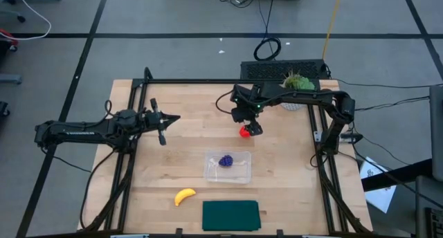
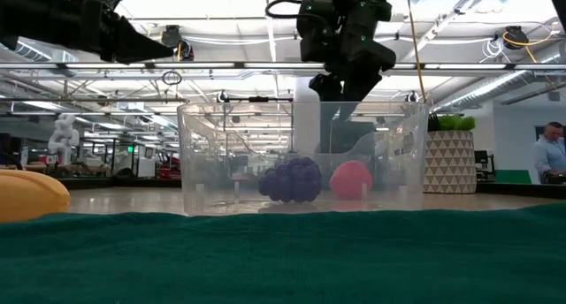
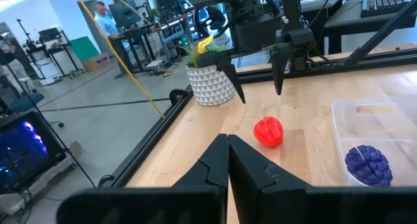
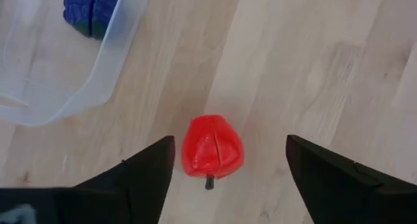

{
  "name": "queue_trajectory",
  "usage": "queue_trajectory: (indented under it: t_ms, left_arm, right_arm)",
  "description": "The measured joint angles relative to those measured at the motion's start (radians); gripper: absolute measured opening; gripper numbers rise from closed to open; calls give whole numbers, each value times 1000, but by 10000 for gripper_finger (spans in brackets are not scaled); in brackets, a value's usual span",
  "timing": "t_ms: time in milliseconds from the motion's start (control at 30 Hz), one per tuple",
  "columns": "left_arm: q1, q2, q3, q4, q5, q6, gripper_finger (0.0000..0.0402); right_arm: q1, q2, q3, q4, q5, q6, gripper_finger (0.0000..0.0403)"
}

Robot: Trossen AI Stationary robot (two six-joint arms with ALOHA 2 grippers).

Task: Pick and placing Produce into tupperware
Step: Put the apple into the transparent bin

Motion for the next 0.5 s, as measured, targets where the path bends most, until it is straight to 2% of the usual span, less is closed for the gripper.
queue_trajectory:
  t_ms: [233, 500]
  left_arm:
    - [0, 0, 0, -4, 0, -3, 8]
    - [0, 0, 0, -24, 0, -6, 8]
  right_arm:
    - [-3, -1, -35, 44, 3, 1, 323]
    - [-10, -1, -87, 79, 3, 2, 329]
